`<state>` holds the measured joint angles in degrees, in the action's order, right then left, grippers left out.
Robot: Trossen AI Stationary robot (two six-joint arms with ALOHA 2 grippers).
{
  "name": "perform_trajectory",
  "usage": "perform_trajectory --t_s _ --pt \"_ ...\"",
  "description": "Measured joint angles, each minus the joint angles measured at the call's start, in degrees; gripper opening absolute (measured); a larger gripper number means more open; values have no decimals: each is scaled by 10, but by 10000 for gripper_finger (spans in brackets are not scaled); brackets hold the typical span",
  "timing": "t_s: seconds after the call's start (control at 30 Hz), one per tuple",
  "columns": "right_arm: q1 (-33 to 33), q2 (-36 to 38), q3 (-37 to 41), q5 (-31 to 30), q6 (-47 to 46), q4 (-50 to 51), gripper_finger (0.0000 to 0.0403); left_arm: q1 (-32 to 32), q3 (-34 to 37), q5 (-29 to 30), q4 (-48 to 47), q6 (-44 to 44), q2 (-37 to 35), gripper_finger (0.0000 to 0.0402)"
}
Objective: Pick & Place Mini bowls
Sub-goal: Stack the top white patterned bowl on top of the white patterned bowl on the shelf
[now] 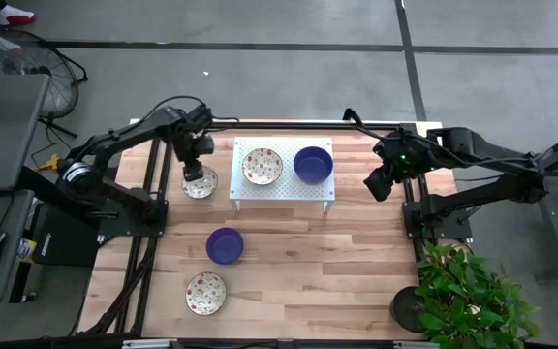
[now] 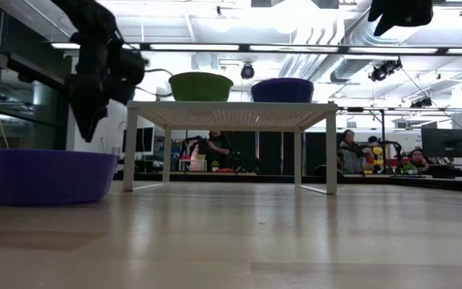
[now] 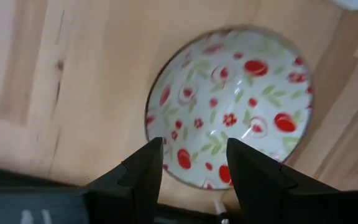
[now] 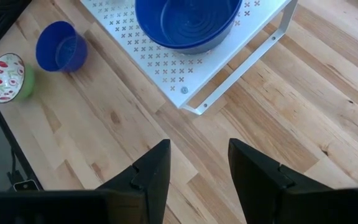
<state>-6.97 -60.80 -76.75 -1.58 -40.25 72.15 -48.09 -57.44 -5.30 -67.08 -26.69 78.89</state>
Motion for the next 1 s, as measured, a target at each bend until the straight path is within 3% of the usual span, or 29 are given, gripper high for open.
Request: perform_trajectory --t_s 0.37,0.73,1.0 --pt "0 0 0 -13 -11 0 150 -42 27 17 14 21 0 175" --pt "0 0 0 -13 -19 0 150 -54 28 29 16 118 1 175" --pt "0 0 0 -13 -18 -2 149 -60 28 41 24 141 1 175"
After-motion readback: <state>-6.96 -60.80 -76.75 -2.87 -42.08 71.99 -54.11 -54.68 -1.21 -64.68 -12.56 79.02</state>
